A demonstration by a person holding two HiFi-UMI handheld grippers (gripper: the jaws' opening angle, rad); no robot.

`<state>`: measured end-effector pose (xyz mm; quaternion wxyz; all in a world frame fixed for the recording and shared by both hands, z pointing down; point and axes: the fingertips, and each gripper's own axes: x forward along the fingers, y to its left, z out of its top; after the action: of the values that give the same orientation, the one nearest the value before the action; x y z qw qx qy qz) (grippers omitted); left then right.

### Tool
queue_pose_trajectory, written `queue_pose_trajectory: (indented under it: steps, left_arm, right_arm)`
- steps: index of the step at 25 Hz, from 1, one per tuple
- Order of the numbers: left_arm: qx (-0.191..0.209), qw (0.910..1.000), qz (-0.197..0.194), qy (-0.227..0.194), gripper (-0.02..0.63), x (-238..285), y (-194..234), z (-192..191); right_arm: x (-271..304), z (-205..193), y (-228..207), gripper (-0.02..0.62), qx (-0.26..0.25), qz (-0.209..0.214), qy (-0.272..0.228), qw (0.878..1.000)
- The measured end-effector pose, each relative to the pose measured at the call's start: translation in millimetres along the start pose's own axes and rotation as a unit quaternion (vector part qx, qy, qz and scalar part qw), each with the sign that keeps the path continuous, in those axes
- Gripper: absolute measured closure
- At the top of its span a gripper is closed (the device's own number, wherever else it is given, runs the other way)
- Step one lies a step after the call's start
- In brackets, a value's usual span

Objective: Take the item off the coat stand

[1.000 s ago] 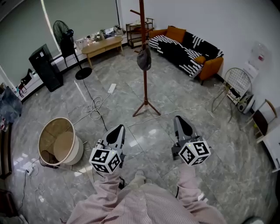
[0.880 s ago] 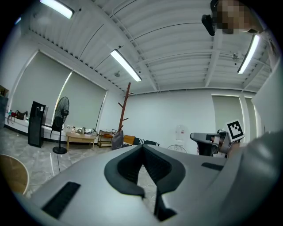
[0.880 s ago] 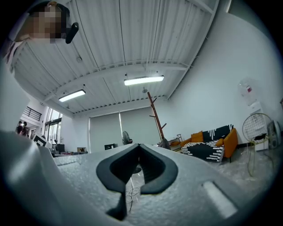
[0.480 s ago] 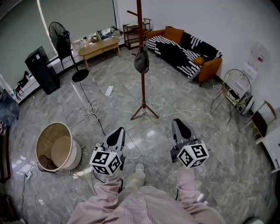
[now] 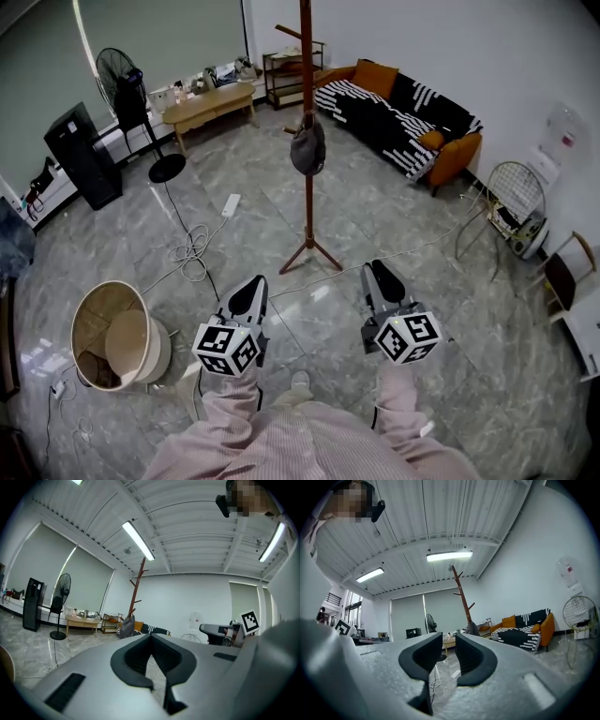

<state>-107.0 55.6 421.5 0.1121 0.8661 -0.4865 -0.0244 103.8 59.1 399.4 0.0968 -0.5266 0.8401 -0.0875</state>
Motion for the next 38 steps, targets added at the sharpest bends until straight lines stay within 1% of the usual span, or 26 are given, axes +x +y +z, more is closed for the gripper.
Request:
queue_pose_trajectory:
  steps: [8,15,20,26,33,38]
  left_arm:
    - [-0.004,0.9998,-0.017,0.002,0.604,67,37,12]
    - [-0.002,0.9997,-0.024,0.006,0.604,100,58,14]
    - [-0.009,0.9998,-0.01,0.011,0.604,108,81,11]
    - [-0.019,0.9997,0.003,0.017,0.604,125,105,8]
    - [-0.024,0.9995,0.01,0.017,0.604,170,132,13]
    - [-0.022,0.9995,0.02,0.009,0.604,210,158,31]
  right_arm:
    - [70,-5,-26,0.505,-0.004,-0.006,0.01,1.0]
    - [110,-9,-42,0.475,-0.003,-0.018,0.006,1.0]
    - [137,-18,-47,0.448,0.005,-0.017,0.016,1.0]
    - [167,-29,-55,0.431,0.009,-0.017,0.029,0.999]
    - [220,-29,-83,0.425,0.016,-0.018,0.029,0.999]
    - [269,-21,-106,0.425,0.029,-0.012,0.025,0.999]
